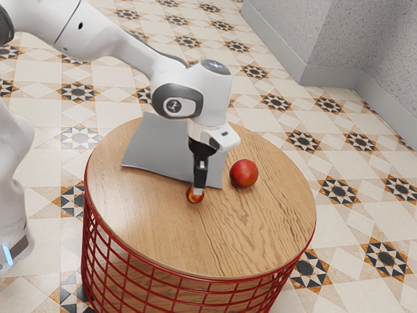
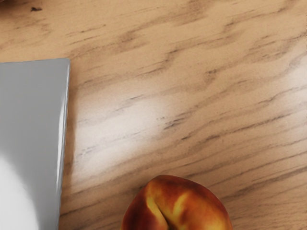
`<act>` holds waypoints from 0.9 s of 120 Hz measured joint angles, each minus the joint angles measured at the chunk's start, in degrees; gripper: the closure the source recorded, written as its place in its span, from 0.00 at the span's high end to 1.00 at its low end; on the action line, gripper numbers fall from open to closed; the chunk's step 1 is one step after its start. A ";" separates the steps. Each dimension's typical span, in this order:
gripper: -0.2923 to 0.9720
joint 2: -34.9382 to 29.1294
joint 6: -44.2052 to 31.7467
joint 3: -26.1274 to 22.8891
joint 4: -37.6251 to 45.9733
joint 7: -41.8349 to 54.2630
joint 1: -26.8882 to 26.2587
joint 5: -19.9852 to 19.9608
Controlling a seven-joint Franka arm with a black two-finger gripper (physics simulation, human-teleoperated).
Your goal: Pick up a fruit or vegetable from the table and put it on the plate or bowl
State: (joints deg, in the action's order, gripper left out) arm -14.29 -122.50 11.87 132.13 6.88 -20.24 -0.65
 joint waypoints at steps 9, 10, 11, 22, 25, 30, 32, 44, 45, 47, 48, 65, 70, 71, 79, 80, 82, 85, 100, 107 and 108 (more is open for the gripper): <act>0.77 0.42 -0.60 0.00 -0.01 0.01 -0.30 -0.03; 0.77 0.48 -0.67 0.00 -0.01 0.01 -0.38 -0.04; 0.77 0.54 -0.75 0.00 0.01 0.01 -0.47 -0.04; 0.77 0.84 -1.43 0.05 0.43 0.02 -0.96 -0.30; 0.77 0.76 -1.68 0.06 0.80 0.02 -0.98 -0.35; 0.77 0.70 -2.04 0.10 1.26 0.03 -0.98 -0.42; 0.77 0.68 -2.18 0.12 1.40 0.03 -0.96 -0.43; 0.77 0.65 -2.90 0.24 1.92 0.05 -0.98 -0.47; 0.77 0.66 -2.95 0.24 1.93 0.05 -0.99 -0.47; 0.77 0.69 -3.05 0.25 1.95 0.05 -1.00 -0.48; 0.77 0.71 -3.09 0.25 1.96 0.06 -1.01 -0.48; 0.77 0.85 -3.79 0.26 2.04 0.07 -1.66 -0.49; 0.77 0.90 -3.93 0.26 2.11 0.08 -1.75 -0.49; 0.77 0.91 -3.97 0.26 2.17 0.08 -1.76 -0.49; 0.77 1.26 -4.45 0.32 2.72 0.11 -1.74 -0.49; 0.77 1.32 -4.50 0.32 2.76 0.11 -1.74 -0.49; 0.77 1.46 -4.60 0.33 2.82 0.12 -1.73 -0.49; 0.77 1.71 -4.76 0.34 2.88 0.12 -1.73 -0.49; 0.77 2.66 -5.48 0.39 2.97 0.16 -1.73 -0.49; 0.74 3.00 -5.85 0.36 2.98 0.18 -1.72 -0.52; 0.74 3.03 -5.90 0.36 2.98 0.18 -1.72 -0.52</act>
State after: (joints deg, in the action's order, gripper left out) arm -11.26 -128.40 12.23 135.11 7.06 -21.96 -1.17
